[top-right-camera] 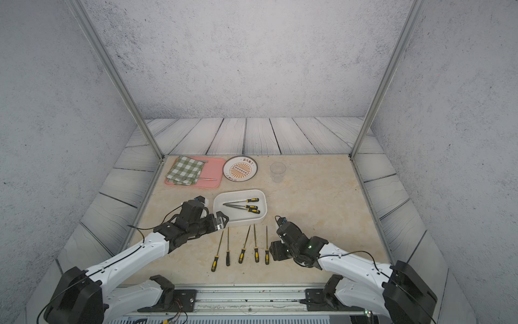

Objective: Put the file tool into the storage box
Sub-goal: Pick up the file tool from the center of the board.

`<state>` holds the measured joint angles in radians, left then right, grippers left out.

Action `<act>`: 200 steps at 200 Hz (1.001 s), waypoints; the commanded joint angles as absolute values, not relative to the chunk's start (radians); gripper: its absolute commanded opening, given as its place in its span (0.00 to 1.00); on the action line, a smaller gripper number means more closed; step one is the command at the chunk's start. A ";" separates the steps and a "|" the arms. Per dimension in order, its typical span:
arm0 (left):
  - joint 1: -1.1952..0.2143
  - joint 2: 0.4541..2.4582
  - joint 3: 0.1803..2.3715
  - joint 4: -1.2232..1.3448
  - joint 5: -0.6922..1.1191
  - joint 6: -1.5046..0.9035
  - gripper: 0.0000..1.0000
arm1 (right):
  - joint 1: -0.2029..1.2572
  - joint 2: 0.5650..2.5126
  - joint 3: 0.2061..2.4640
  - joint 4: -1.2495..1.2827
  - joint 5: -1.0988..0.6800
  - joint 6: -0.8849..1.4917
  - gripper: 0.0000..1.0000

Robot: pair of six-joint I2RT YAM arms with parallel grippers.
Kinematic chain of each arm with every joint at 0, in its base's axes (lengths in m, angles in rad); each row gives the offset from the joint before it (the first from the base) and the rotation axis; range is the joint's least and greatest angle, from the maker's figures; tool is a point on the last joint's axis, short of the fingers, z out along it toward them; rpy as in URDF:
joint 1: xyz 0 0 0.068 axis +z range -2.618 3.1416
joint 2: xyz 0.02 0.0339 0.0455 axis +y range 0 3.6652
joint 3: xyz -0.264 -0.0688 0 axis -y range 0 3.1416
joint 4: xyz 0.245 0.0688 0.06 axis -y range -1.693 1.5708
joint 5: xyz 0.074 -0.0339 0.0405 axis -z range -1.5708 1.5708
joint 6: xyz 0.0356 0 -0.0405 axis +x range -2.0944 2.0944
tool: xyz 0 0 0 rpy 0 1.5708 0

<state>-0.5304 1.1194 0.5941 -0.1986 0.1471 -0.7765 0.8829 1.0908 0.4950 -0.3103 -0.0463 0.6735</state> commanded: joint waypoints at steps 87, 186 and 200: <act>-0.541 1.131 0.621 -0.225 0.115 -0.773 0.98 | 1.015 1.284 0.658 -0.438 0.086 0.739 0.59; -0.542 1.111 0.644 -0.259 0.111 -0.766 0.99 | 1.086 1.472 0.767 -0.495 0.167 0.755 0.54; -0.542 1.114 0.644 -0.258 0.112 -0.767 0.98 | 1.088 1.484 0.772 -0.495 0.170 0.753 0.52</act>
<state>-0.5354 1.1282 0.6224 -0.2398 0.1230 -0.7750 1.0790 1.4670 0.7506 -0.4599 0.1314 0.7475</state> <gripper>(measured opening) 0.985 0.533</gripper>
